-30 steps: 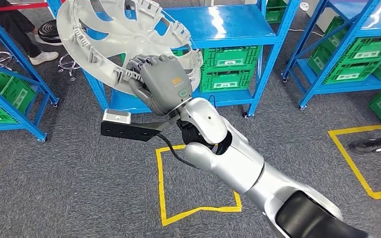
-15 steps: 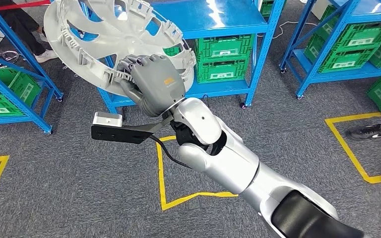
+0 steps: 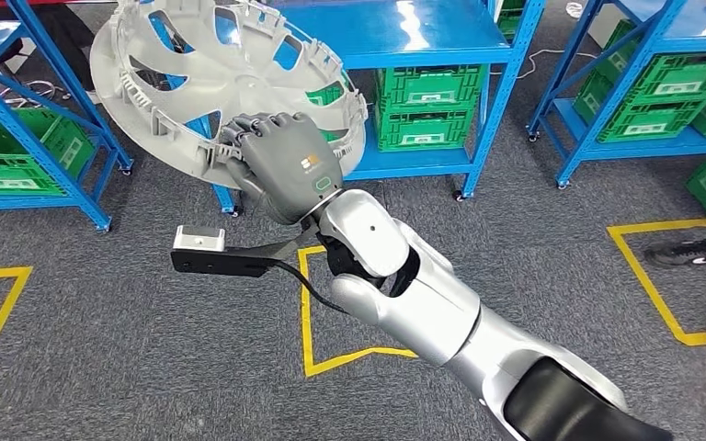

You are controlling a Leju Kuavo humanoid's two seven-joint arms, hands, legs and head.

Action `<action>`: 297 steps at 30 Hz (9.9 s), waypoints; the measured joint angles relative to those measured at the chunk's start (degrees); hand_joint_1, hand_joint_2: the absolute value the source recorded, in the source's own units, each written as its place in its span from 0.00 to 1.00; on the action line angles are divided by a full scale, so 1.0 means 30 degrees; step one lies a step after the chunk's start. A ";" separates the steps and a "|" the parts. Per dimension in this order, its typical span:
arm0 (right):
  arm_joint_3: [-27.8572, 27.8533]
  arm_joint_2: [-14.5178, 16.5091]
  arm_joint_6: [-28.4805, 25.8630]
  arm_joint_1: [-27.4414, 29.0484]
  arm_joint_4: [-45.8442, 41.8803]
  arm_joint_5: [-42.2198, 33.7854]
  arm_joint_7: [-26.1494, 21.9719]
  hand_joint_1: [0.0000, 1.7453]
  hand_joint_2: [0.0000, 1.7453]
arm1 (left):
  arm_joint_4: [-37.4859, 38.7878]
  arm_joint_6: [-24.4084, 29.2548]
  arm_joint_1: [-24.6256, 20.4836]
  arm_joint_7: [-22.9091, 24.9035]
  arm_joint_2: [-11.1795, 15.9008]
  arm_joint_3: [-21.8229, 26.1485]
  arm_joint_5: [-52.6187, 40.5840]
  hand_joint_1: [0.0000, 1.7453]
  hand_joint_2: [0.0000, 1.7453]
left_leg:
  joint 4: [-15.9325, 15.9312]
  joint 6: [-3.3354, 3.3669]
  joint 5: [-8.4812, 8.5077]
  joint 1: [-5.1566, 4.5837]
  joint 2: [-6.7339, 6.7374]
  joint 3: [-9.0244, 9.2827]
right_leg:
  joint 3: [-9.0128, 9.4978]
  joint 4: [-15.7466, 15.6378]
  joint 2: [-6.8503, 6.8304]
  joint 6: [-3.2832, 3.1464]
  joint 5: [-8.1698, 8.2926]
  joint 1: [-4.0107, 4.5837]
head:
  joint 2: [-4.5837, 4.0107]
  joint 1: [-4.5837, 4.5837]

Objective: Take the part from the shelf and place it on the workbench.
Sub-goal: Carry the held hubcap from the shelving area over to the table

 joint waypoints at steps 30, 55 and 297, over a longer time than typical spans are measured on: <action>0.0477 -0.0283 0.0473 0.0211 -0.0512 0.0002 -0.0740 1.00 1.00 | 0.0067 0.0492 0.0153 -0.0311 -0.0047 0.0794 0.0484 0.00 1.00 | 0.0198 0.0127 0.0954 -0.0132 -0.0370 -0.1159 | 0.0278 0.0596 -0.0115 -0.0323 -0.0841 0.0172 | 0.0004 -0.0071; 0.0483 -0.0546 0.0484 0.0589 -0.0871 0.0656 -0.0876 1.00 1.00 | 0.0046 0.1011 0.0177 -0.0066 -0.0492 0.0840 0.0062 0.00 1.00 | 0.0034 0.0072 0.0785 0.0013 0.0558 -0.0854 | -0.0667 0.2509 -0.0749 -0.0129 -0.2421 0.0176 | 0.0000 -0.0228; -0.0073 -0.1720 0.0357 0.0590 -0.1328 0.0827 -0.0741 1.00 1.00 | 0.0102 0.1590 0.0079 0.0953 -0.0257 0.1606 -0.0342 0.00 1.00 | 0.0286 -0.0303 0.1069 -0.0083 0.1312 -0.1037 | 0.0971 -0.1114 -0.2459 -0.0653 0.0054 0.0467 | 0.0000 -0.0164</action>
